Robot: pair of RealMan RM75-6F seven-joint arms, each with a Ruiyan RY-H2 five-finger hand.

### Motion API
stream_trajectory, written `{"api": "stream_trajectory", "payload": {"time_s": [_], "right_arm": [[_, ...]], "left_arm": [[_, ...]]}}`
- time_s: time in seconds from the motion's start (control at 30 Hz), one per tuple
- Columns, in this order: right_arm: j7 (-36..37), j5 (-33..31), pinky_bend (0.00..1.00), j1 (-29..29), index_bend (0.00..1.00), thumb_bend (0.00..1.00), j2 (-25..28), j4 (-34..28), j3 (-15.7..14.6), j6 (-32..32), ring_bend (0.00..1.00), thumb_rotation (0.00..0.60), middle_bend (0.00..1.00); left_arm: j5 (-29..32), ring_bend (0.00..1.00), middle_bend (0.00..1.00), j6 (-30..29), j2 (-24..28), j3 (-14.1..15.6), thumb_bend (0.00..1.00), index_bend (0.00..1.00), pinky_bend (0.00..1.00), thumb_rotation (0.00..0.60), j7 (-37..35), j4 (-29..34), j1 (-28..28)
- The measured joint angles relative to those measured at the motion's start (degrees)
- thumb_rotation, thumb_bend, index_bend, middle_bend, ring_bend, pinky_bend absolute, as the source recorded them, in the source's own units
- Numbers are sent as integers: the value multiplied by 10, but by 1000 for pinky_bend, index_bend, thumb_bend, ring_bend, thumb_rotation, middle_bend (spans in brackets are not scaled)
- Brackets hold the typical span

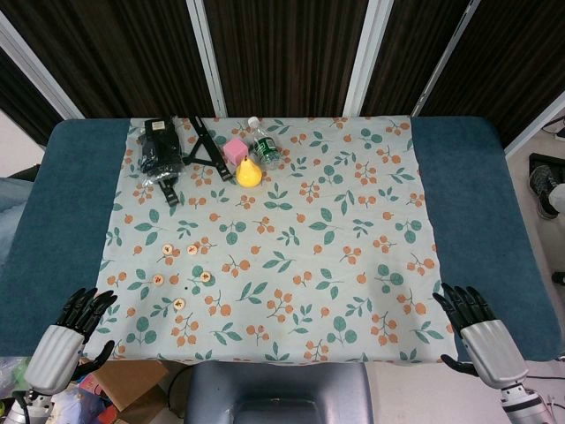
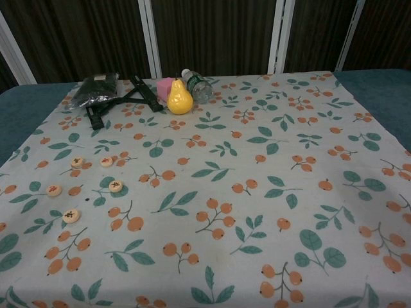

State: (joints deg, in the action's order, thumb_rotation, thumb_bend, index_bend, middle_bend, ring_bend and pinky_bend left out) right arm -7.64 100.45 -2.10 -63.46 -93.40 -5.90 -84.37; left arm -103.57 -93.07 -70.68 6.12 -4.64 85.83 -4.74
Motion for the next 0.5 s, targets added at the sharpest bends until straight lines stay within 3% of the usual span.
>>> {"api": "stream_trajectory", "payload": {"time_s": [0.13,0.17,0.2,0.23,0.3,0.33,0.37,0.4,0.5], "right_arm": [[4,4,54,0,0,205,2,-2,-2,-3,0,600,0],[6,5,54,0,0,204,3,-2,-2,-4,0,600,0],[9,5,54,1,0,204,4,-2,-2,-5,0,600,0],[12,5,54,1,0,204,5,-2,-2,-7,0,600,0],[18,6,54,1,0,204,7,-1,-2,-8,0,600,0],[20,6,54,1,0,204,8,-1,-3,-9,0,600,0],[23,6,54,1,0,204,9,-1,-3,-9,0,600,0],[25,6,54,1,0,204,10,-1,-3,-10,0,600,0],[29,9,54,0,0,205,11,0,-3,-12,0,600,0]], "left_arm": [[5,0,77,10,-4,0,409,83,0,600,0,-2,-2],[6,27,92,15,-5,-1,409,83,49,600,-1,-2,-4],[9,94,139,19,-8,-1,409,90,163,600,-2,-2,-5],[15,191,214,24,-14,-3,409,101,302,600,-5,-2,-6],[22,653,637,26,-28,-9,414,171,806,600,-12,-5,-8],[27,794,779,27,-41,-12,416,201,909,600,-21,-9,-9],[32,933,929,29,-52,-15,419,246,988,600,-30,-12,-10],[37,989,987,32,-63,-17,420,280,1000,600,-39,-17,-11],[57,1000,1000,55,-101,-24,419,316,1000,600,-54,-38,-17]]}}
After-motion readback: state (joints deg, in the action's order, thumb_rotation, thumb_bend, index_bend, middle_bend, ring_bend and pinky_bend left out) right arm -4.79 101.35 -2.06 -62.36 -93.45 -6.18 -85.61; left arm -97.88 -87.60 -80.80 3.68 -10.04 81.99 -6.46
